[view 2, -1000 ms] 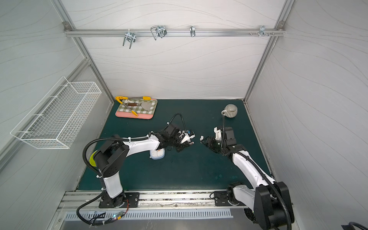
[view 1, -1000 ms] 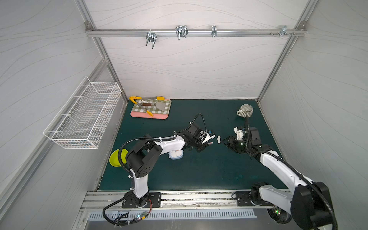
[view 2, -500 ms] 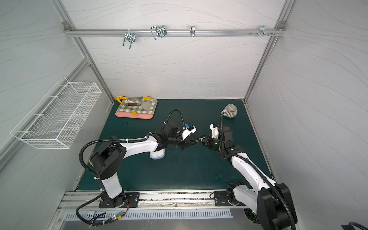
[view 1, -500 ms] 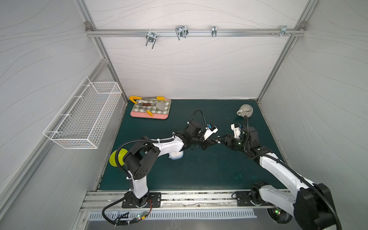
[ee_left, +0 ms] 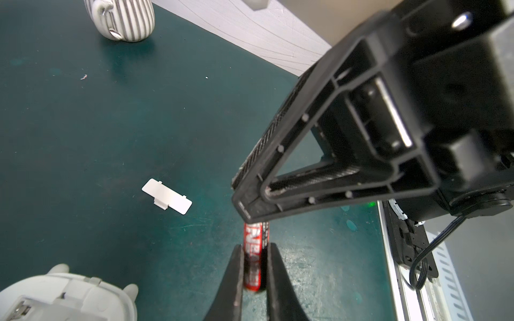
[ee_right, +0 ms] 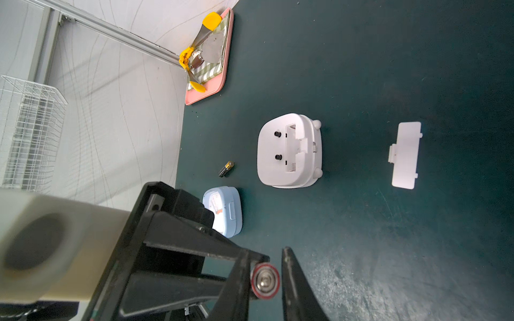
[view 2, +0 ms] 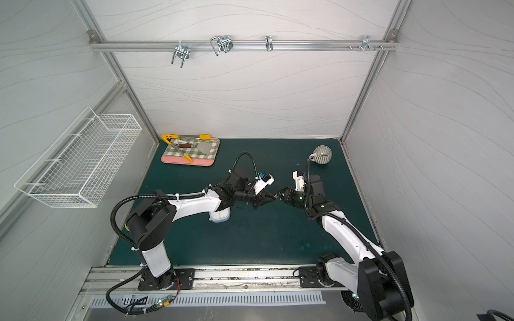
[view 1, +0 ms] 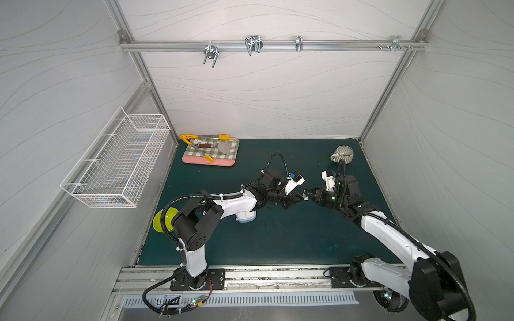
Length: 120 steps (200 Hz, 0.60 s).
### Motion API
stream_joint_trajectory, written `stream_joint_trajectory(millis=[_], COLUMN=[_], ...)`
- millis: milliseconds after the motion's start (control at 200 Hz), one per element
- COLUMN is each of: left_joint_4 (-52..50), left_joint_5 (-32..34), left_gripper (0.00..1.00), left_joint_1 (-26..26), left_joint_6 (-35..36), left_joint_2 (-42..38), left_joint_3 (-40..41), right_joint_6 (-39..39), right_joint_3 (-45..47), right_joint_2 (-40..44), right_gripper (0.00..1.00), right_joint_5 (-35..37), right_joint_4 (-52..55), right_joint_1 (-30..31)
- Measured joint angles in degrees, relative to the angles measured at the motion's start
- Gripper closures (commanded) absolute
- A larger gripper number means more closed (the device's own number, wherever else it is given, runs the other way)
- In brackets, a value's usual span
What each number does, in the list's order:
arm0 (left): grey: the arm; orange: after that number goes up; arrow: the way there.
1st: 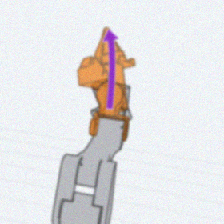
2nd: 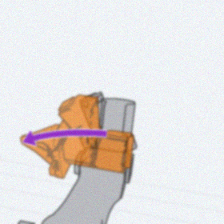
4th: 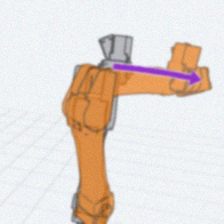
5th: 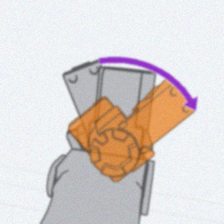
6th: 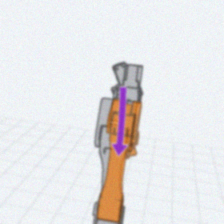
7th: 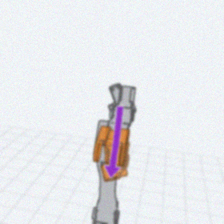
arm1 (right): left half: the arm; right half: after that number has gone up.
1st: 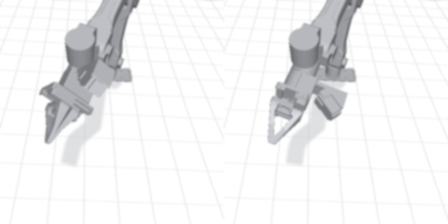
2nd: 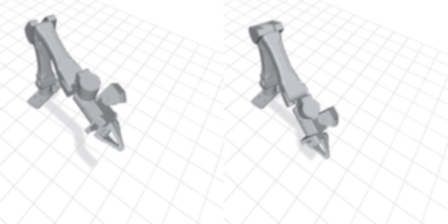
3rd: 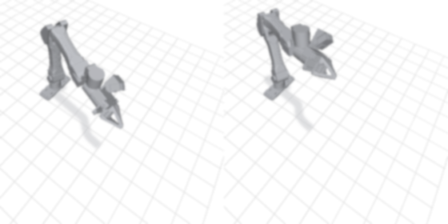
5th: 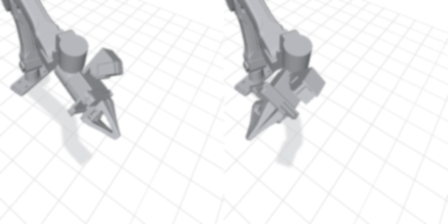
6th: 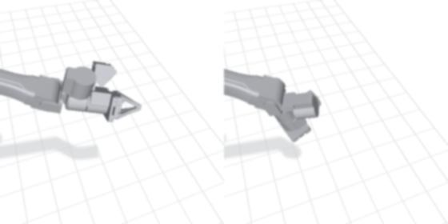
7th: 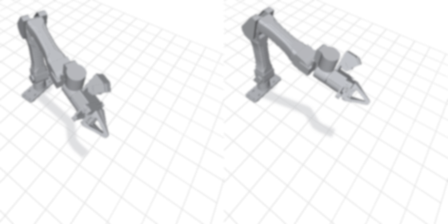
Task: Insert the battery into the alarm
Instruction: Pick up the battery at the center of the board.
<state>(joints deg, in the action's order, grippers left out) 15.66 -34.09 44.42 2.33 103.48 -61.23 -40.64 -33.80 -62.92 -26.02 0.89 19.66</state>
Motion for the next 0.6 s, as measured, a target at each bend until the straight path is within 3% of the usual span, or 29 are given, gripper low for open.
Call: stream_joint_trajectory(millis=[150, 375, 460, 600], left_joint_4=[0.0, 1.1, 2.7, 5.2], left_joint_5=[0.0, 1.7, 3.5, 10.0], left_gripper=[0.84, 0.32, 0.19, 0.09], left_joint_1=[0.0, 0.0, 0.0, -0.6], left_joint_6=[0.0, -2.0, -4.1, -9.6], left_joint_2=[0.0, -0.5, -1.9, -7.8], left_joint_3=[0.0, 0.6, 2.5, 7.9], right_joint_6=[-0.1, 1.1, 2.8, 8.0], right_joint_3=[-0.2, -2.1, -4.2, -9.6], right_joint_2=[0.0, -0.2, -0.7, -3.3], right_gripper=[0.89, 0.9, 0.9, 0.9], right_joint_5=[-0.2, 0.4, 1.3, 3.6], right_joint_4=[0.0, 1.4, 2.5, 5.6], right_joint_1=[0.0, 0.0, 0.1, 0.6])
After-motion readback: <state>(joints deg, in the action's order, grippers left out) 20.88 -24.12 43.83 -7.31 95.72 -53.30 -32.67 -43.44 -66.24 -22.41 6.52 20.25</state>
